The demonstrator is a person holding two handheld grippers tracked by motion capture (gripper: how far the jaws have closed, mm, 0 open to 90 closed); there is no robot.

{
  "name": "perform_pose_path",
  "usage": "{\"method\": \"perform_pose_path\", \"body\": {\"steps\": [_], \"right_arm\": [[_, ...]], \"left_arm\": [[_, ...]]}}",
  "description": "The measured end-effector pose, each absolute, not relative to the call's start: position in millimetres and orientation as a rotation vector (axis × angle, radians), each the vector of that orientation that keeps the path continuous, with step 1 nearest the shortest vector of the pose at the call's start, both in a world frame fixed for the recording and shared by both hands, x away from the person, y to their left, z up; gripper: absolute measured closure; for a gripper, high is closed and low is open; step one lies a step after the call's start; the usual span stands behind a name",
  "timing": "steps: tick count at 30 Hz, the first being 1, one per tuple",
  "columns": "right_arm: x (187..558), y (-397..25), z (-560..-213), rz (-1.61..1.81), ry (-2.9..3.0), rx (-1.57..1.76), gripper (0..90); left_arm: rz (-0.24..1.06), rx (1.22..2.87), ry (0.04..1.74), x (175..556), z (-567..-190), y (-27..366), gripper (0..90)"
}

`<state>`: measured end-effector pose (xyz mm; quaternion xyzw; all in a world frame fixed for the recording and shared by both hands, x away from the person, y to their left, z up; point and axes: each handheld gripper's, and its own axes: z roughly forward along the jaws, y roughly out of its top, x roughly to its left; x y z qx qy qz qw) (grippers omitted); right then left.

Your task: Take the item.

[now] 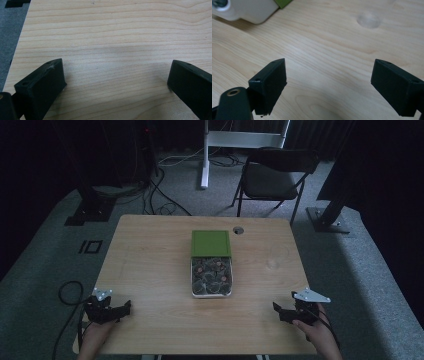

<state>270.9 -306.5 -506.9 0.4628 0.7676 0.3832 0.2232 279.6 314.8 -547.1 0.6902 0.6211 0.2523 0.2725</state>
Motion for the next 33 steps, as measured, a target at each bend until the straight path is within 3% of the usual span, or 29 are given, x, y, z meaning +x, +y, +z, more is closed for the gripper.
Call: {"method": "perform_pose_path", "body": {"steps": [33], "right_arm": [[286, -262, -460, 1.180, 2.129, 1.109, 12.9]], "left_arm": [[0.679, 1.857, 1.672, 280, -547, 315, 1.7]]}}
